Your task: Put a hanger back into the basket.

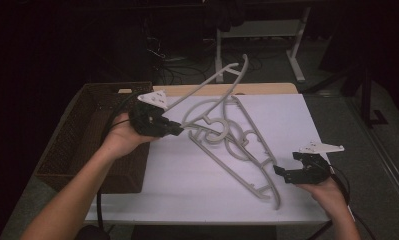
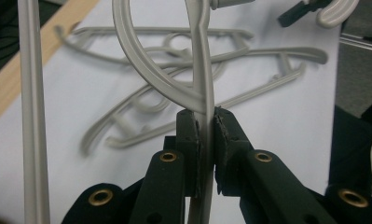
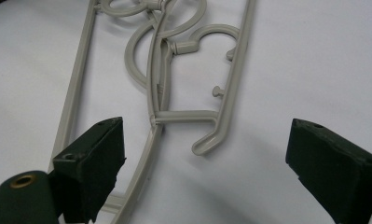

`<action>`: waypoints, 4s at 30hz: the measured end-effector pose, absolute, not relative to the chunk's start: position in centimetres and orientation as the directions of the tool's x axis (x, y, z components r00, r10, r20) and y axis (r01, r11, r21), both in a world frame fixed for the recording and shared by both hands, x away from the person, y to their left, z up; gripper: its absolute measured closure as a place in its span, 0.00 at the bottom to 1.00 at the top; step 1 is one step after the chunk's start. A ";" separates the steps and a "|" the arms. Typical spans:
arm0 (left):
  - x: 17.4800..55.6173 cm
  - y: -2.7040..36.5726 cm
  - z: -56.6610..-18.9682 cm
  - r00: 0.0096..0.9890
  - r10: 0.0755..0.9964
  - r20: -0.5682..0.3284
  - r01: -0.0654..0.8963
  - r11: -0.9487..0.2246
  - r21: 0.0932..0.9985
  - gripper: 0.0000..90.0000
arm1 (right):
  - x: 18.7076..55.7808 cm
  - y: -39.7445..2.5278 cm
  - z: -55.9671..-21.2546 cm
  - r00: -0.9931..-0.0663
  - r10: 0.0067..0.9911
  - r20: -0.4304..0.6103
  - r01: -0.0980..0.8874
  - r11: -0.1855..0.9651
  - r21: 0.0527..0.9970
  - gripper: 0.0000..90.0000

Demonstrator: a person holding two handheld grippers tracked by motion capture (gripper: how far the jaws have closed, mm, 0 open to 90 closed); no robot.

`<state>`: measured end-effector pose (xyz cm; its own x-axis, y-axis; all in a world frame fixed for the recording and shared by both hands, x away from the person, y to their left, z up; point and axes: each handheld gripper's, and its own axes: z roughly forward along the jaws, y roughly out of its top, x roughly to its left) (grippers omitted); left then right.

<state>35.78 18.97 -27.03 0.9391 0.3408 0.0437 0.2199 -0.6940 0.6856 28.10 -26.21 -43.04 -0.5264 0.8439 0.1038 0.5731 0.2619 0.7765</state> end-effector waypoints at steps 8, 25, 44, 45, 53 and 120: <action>36.1 25.2 -27.0 0.890 0.453 0.054 0.297 -0.665 0.685 0.91 | 28.2 -26.1 -43.1 -0.528 0.844 0.097 0.573 0.269 0.774 0.13; 35.4 35.7 -30.2 0.806 0.592 -0.015 0.446 -0.591 0.672 0.91 | 28.3 -26.0 -43.2 -0.522 0.848 0.093 0.581 0.274 0.767 0.13; 35.2 40.3 -33.1 0.759 0.645 -0.093 0.540 -0.543 0.644 0.91 | 28.3 -25.8 -43.3 -0.519 0.851 0.084 0.584 0.282 0.761 0.13; 35.2 40.4 -33.2 0.759 0.644 -0.094 0.541 -0.544 0.642 0.91 | 28.3 -25.9 -43.3 -0.519 0.851 0.083 0.584 0.282 0.761 0.13; 35.3 40.6 -33.3 0.753 0.649 -0.109 0.552 -0.532 0.642 0.91 | 28.3 -25.9 -43.3 -0.519 0.851 0.084 0.585 0.282 0.761 0.13; 35.5 25.2 -30.0 0.851 0.491 -0.187 0.419 -0.418 0.806 0.21 | 28.5 -25.4 -42.8 -0.542 0.836 0.088 0.570 0.288 0.770 0.13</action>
<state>35.47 25.18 -30.03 0.8509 0.4908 -0.1873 0.4186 -0.4181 0.8063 28.48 -25.44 -42.82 -0.5420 0.8357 0.0883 0.5696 0.2880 0.7698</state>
